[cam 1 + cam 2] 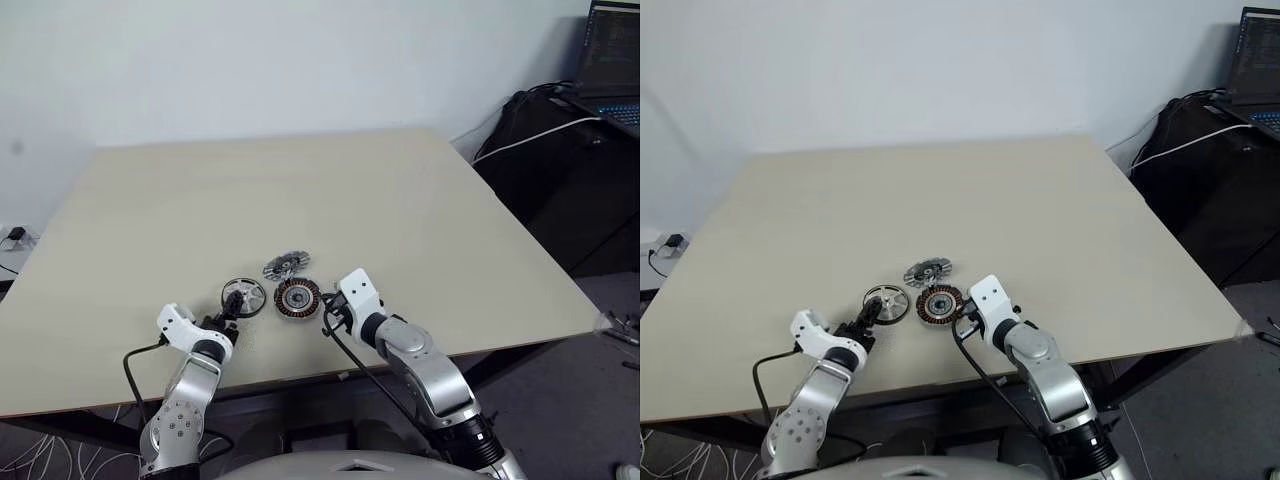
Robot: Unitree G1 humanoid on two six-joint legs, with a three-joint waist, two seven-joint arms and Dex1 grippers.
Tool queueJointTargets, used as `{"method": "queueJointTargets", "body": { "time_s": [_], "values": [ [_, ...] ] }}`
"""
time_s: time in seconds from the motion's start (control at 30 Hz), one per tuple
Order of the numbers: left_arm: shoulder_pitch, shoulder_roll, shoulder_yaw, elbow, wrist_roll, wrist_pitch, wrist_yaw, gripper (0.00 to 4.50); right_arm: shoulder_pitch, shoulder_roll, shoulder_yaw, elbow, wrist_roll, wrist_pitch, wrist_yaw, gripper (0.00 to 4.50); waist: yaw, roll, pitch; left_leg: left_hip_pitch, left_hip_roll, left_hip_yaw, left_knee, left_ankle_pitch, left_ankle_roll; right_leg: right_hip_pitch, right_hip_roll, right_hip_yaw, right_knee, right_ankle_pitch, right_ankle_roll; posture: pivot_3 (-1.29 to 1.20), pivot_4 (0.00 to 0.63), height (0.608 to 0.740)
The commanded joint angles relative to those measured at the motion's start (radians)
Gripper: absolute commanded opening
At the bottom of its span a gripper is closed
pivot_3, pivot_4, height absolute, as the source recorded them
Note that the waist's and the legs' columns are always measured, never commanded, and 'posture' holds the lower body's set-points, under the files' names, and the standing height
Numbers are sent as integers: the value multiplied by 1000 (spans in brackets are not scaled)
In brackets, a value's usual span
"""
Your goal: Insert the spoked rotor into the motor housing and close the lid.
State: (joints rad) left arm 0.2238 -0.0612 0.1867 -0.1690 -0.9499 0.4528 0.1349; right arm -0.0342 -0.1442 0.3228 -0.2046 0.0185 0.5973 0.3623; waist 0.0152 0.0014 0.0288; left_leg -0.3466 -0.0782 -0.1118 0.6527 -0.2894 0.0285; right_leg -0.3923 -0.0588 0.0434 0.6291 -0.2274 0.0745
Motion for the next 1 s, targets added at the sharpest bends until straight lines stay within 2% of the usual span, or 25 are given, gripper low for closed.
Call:
{"method": "queueJointTargets", "body": {
  "time_s": [0.03,0.17,0.23,0.5,0.63,0.77,0.87,1.0],
  "values": [
    [-13,-78,2,-3,-28,1,6,2211,-19,7,-20,-26,12,-20,-8,0,0,0,0,0,0,0,0,0,0,0,0,0,0,0,0,0,0,740],
    [-16,-80,8,8,-48,-5,7,871,-18,6,-25,-26,14,-21,-9,0,0,1,-2,0,0,0,0,0,0,0,0,0,0,0,0,0,0,740],
    [-15,-81,9,14,-60,-10,7,532,-17,5,-27,-26,14,-21,-11,0,1,3,-5,1,0,0,0,0,0,1,0,0,0,0,0,0,0,740],
    [12,-91,16,-26,-87,-70,-41,466,-18,5,-26,-24,16,-20,-15,0,-2,3,-7,2,0,0,0,1,-1,2,1,0,0,-4,1,0,0,740],
    [41,-118,29,-112,-115,-191,-161,444,-14,2,-30,-25,18,-20,-15,0,-2,3,-6,0,1,0,0,1,-1,0,1,1,0,-4,-3,0,0,740],
    [65,-116,9,-229,-211,-265,-344,444,-11,-4,-29,-24,19,-20,-11,0,3,1,-5,-1,1,0,0,0,-1,0,0,0,-1,-3,-7,0,0,740],
    [80,-80,-43,-270,-298,-218,-423,444,-12,-4,-24,-21,18,-19,-10,0,3,1,-5,-1,0,1,1,-1,0,0,-1,0,-1,-3,-6,0,0,740],
    [74,-15,-141,-255,-356,-94,-434,444,-13,-4,-21,-24,21,-16,-9,0,0,1,-5,-1,0,1,2,0,1,0,0,0,-1,-6,-2,0,0,740]
  ]
}}
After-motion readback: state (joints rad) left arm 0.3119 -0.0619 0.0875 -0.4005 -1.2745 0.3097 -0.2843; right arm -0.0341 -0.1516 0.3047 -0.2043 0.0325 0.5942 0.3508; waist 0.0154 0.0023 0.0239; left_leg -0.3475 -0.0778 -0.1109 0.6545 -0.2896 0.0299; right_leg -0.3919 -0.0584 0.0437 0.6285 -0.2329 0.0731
